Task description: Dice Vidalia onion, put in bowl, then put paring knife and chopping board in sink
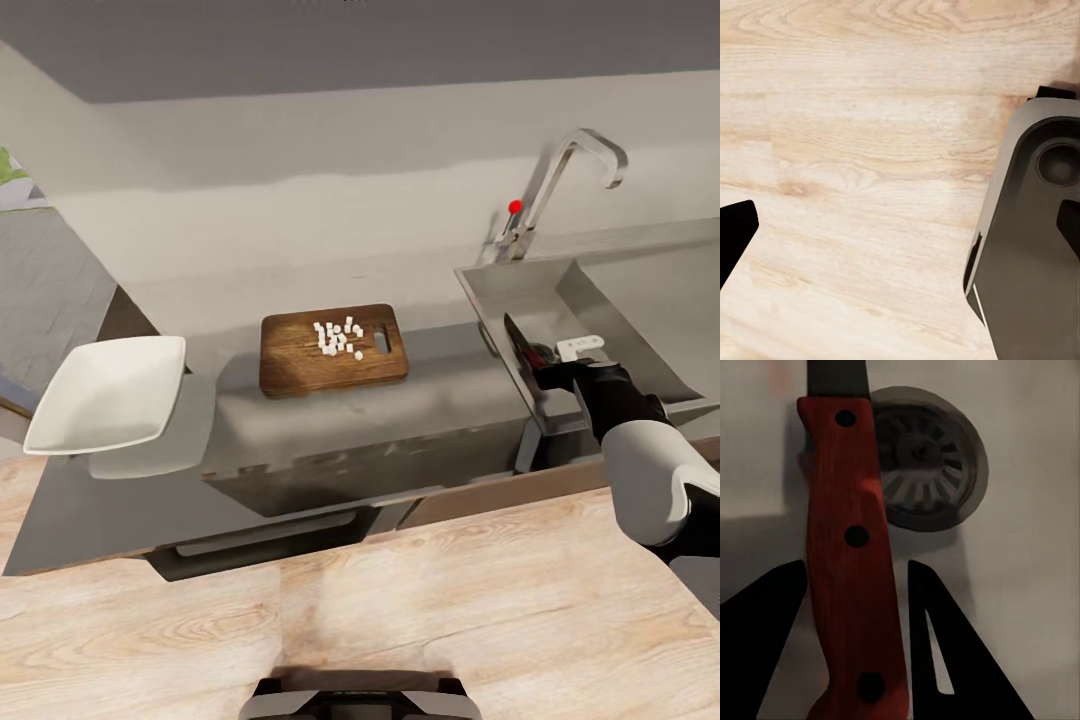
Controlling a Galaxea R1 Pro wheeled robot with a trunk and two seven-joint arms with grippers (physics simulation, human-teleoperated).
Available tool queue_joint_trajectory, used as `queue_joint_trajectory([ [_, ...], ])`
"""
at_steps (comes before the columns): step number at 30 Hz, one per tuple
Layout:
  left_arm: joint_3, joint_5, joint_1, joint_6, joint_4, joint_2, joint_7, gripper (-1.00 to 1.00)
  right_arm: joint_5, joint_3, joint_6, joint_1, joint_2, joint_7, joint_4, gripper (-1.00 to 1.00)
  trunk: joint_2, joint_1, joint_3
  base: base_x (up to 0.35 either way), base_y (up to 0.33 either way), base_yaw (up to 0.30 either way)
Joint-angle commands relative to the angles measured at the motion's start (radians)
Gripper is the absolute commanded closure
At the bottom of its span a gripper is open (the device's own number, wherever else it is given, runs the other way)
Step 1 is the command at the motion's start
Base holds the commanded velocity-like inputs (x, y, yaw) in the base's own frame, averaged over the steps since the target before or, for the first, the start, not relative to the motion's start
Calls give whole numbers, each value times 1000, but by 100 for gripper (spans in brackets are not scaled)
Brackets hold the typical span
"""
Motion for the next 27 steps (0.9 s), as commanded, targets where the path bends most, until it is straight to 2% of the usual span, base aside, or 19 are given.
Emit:
queue_joint_trajectory([
  [1, -9, 8, -2, -6, 4, -1, 1, -100, 7, -4, 4, 0, 1, 9, 4, 100, -1, 1, -1, 9, 5, 0],
  [10, -9, 7, -2, -6, 4, -1, 1, -100, 8, -4, 4, 1, 0, 9, 10, 100, -1, 1, -1, 1, 0, 0],
  [11, -9, 8, -2, -6, 4, -1, 0, -100, 8, -4, 4, 0, 0, 9, 10, -100, -1, 1, -1, 0, 0, 0],
  [27, -9, 8, -2, -5, 4, -1, 0, -100, 8, -5, 3, 0, -1, 11, 9, -100, -1, 1, -1, 0, 0, 0],
])
